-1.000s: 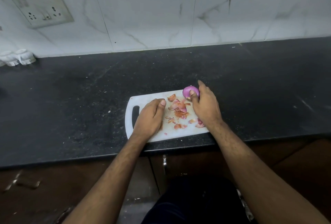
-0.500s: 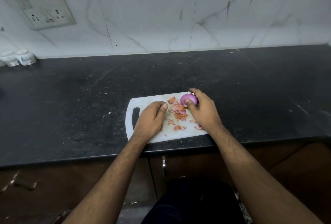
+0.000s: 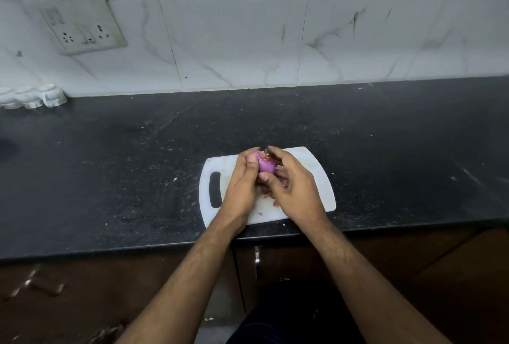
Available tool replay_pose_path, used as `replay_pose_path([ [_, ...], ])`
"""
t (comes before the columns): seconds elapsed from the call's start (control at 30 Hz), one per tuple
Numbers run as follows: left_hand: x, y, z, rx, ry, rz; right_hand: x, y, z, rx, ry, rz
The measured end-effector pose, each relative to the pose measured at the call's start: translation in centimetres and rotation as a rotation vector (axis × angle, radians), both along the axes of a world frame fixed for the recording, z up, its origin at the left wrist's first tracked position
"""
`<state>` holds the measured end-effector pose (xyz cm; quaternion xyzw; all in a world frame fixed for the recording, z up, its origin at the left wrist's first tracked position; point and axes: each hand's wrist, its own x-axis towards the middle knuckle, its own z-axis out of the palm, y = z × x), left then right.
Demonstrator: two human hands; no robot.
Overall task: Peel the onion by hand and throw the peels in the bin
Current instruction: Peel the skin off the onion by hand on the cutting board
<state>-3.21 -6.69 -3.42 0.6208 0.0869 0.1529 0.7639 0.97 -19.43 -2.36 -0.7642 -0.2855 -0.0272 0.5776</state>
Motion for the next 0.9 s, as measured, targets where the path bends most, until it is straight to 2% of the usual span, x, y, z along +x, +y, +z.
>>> replay_pose_path([
  [0.1,-0.1,0.8,-0.7,0.034,0.007,0.014,0.0,-0.5,0.5,0.017,0.052,-0.003],
  [0.2,0.0,0.9,-1.2,0.071,-0.028,-0.002,0.3,-0.3,0.9,-0.065,-0.038,-0.041],
  [0.53,-0.5,1.1,-1.0,0.134,-0.008,-0.041,1.6,0.2,1.4,0.008,-0.004,-0.019],
  [0.67,-0.5,1.2,-1.0,0.143,0.015,-0.037,1.5,0.7,1.1,-0.063,-0.115,-0.050],
  [0.9,-0.4,1.2,-1.3,0.119,0.007,-0.004,1.2,2.3,0.4,-0.202,-0.166,-0.075],
])
